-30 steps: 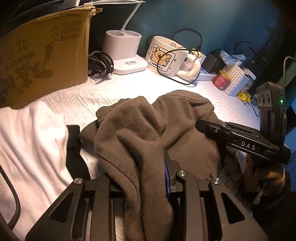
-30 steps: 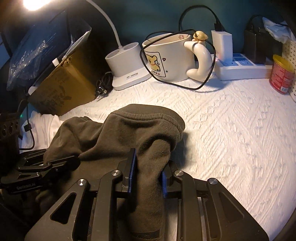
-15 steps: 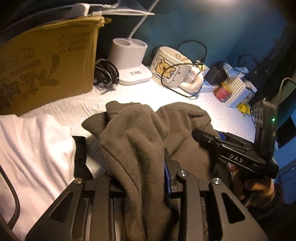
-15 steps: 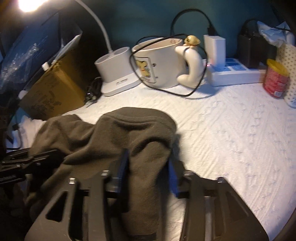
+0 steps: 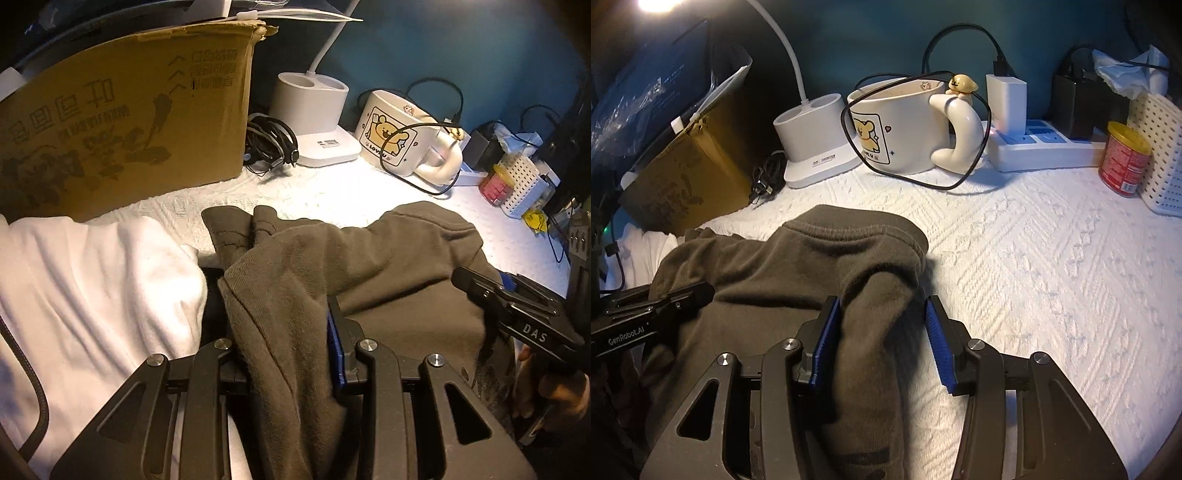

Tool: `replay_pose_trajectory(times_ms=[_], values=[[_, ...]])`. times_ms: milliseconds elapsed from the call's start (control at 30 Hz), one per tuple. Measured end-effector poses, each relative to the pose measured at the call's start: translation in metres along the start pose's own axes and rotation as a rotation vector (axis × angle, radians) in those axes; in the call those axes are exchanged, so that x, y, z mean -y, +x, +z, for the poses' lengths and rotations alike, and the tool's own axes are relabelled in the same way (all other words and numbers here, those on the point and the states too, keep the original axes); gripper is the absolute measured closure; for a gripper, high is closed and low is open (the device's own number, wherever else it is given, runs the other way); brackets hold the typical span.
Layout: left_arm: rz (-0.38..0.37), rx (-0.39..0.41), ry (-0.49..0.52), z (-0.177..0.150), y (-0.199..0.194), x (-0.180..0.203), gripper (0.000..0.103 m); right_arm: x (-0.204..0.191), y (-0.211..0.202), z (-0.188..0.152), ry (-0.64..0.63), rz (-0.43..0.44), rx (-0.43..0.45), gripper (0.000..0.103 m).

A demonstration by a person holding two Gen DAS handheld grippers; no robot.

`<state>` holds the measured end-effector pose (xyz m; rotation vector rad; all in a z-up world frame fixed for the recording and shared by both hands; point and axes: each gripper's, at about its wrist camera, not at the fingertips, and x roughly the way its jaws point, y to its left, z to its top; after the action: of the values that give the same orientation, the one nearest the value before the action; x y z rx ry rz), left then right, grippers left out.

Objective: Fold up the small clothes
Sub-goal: 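Open the left gripper while the right gripper opens, releasing the sweatshirt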

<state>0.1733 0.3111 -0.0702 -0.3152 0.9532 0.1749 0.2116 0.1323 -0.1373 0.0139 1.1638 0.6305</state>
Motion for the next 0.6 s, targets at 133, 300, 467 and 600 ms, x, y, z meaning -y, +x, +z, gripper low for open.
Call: replay_pose_trajectory(times_ms=[133,300,467,600], values=[[0.014,-0.001,-0.007,-0.002,-0.006,-0.001,0.071,-0.003,-0.006,-0.008,-0.003,-0.016,0.003,0.055],[0.026,0.015,-0.004,-0.009,-0.021,0.000,0.070,-0.004,-0.016,-0.013,0.018,-0.021,0.006,0.055],[-0.007,0.022,-0.020,-0.019,-0.035,-0.001,0.070,-0.006,-0.030,-0.020,0.019,-0.021,0.008,0.055],[-0.024,0.023,-0.027,-0.028,-0.040,0.002,0.070,-0.008,-0.041,-0.030,0.020,-0.010,-0.009,0.055]])
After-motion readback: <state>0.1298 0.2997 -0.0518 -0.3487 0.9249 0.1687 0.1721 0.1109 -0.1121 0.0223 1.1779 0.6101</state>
